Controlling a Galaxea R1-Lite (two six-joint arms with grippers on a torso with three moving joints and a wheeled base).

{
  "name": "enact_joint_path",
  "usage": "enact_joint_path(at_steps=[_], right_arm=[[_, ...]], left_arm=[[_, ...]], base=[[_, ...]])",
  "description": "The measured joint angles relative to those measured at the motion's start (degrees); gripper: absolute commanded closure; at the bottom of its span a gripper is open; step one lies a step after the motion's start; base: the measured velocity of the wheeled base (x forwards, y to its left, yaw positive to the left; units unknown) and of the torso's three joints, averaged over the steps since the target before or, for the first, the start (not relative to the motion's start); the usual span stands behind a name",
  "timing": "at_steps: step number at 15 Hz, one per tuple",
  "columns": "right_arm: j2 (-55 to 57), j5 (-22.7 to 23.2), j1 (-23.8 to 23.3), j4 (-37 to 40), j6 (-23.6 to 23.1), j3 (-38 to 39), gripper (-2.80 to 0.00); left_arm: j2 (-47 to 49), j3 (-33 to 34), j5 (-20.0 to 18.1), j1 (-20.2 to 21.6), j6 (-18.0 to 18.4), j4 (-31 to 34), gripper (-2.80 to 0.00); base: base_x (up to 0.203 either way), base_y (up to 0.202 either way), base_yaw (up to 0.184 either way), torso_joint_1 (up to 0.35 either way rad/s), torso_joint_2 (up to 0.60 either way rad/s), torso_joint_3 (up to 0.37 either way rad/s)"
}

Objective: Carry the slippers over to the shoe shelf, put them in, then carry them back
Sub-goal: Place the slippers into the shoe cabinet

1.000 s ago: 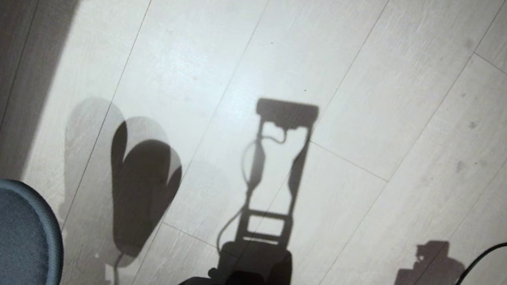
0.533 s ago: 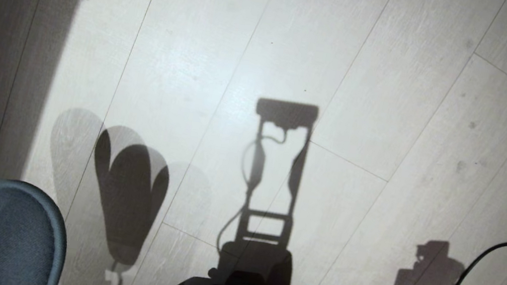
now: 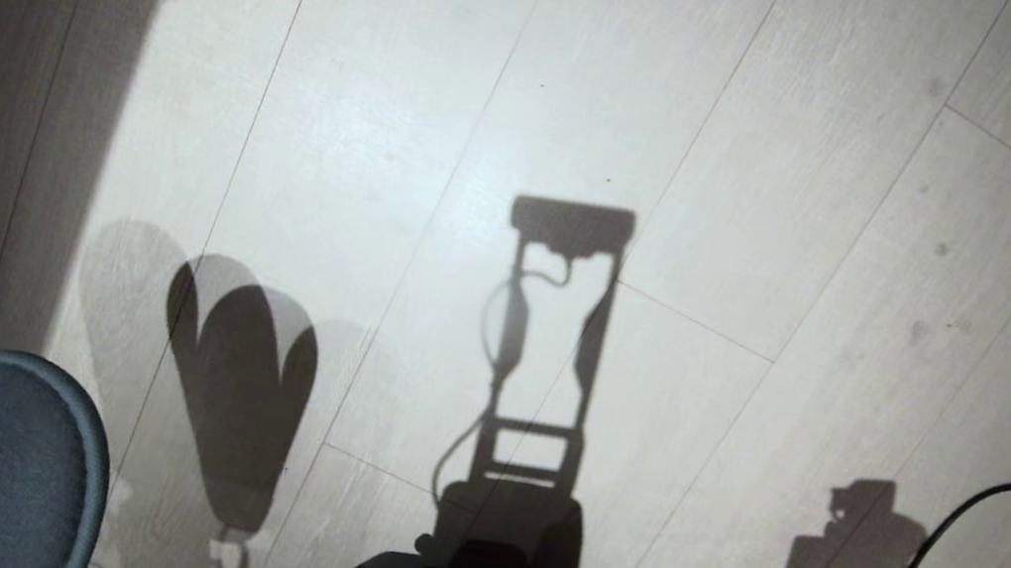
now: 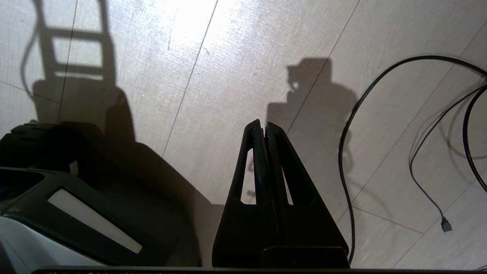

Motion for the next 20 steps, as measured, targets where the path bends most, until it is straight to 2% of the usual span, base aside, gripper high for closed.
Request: enact_joint_path(at_steps=[2, 5, 7, 10, 20], right_arm=[[0.0, 0.02, 0.0, 0.02, 0.02, 0.02, 0.0], [0.0, 0.02, 0.0, 0.02, 0.02, 0.02, 0.0], [0.0, 0.02, 0.0, 0.0, 0.02, 0.02, 0.0], [0.0, 0.02, 0.0, 0.02, 0.02, 0.02, 0.0], [0.0, 0.02, 0.0, 0.02, 0.0, -0.01, 0.0]], left_arm=[[0.0, 0.0, 0.23, 0.0, -0.67, 3.55, 0.0], [0.0, 0.0, 0.19, 0.0, -0.82, 4.07, 0.0], [0.0, 0.0, 0.38, 0.0, -2.47, 5.83, 0.0], [0.02, 0.0, 1.03, 0.0, -3.99, 5.78, 0.0], [0.02, 0.0, 1.65, 0.0, -4.89, 5.79, 0.0]], base=[[0.0, 0.0, 0.0, 0.0, 0.0, 0.0], [0.0, 0.0, 0.0, 0.0, 0.0, 0.0], [0.0, 0.0, 0.0, 0.0, 0.0, 0.0], [0.0, 0.0, 0.0, 0.0, 0.0, 0.0], [0.0, 0.0, 0.0, 0.001, 0.0, 0.013]])
